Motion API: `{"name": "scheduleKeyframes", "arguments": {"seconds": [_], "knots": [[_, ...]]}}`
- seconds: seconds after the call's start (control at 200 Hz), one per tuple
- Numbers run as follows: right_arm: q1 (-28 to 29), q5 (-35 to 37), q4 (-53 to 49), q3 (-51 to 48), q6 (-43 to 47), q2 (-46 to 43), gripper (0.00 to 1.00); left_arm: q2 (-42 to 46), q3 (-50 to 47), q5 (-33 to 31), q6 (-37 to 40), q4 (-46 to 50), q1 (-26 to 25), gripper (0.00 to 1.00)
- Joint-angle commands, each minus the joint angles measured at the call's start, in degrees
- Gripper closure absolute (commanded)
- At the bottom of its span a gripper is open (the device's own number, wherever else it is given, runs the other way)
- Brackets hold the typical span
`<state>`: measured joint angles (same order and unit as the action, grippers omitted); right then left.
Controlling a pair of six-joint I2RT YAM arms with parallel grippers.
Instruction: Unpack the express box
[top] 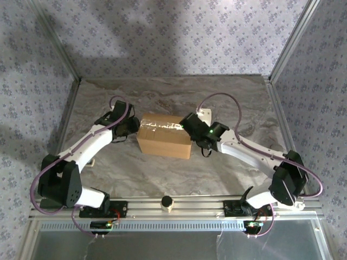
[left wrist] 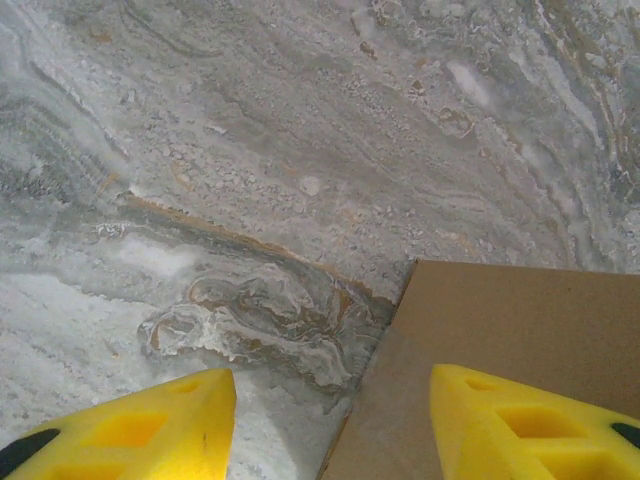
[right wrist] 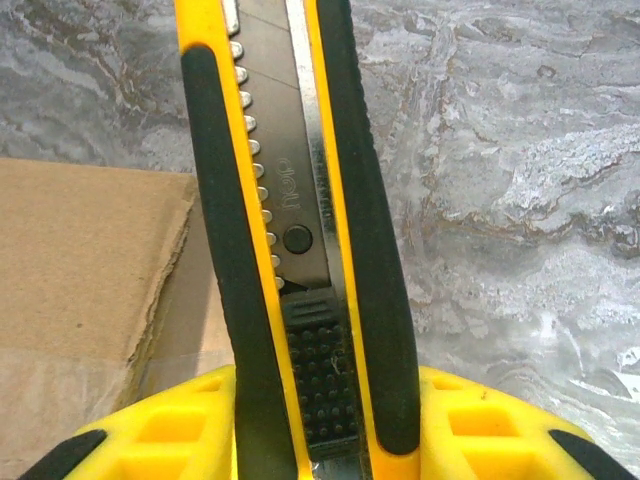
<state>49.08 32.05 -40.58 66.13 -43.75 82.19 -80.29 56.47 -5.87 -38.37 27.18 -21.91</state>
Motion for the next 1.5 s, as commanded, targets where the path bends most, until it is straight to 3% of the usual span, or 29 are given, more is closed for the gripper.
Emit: {"name": "scheduleKeyframes", "arguments": {"seconds": [0.0, 0.215, 0.6, 1.03, 1.199, 1.329, 1.494], "knots": [[2.6, -10.2, 1.2, -1.2, -0.6, 0.1, 1.00, 0.4, 1.5, 7.2, 1.7, -1.5, -1.0, 0.46], [0.3, -10.9, 1.3, -0.9, 2.4, -1.6, 1.00, 6.9, -0.4, 6.6, 2.9, 2.3, 2.4, 0.46], [-5.0, -13.5, 3.5, -0.8, 5.7, -3.9, 1.00, 19.5, -5.6, 8.0, 4.7, 10.6, 2.6, 0.43], [-6.2, -14.1, 4.5, -1.3, 5.4, -3.9, 1.00, 16.1, -4.9, 7.0, 7.1, 10.4, 3.3, 0.42], [-6.6, -14.9, 5.3, -1.1, 5.8, -3.7, 1.00, 12.6, -1.6, 3.0, 6.7, 12.9, 5.7, 0.44], [-7.1, -14.9, 5.6, -1.0, 6.2, -3.6, 1.00, 12.9, -1.5, 4.4, 6.0, 13.1, 8.7, 0.44], [-8.7, -16.3, 5.9, -0.6, 7.3, -2.9, 1.00, 16.1, -1.5, 8.5, 7.8, 18.2, 8.9, 0.44]]}}
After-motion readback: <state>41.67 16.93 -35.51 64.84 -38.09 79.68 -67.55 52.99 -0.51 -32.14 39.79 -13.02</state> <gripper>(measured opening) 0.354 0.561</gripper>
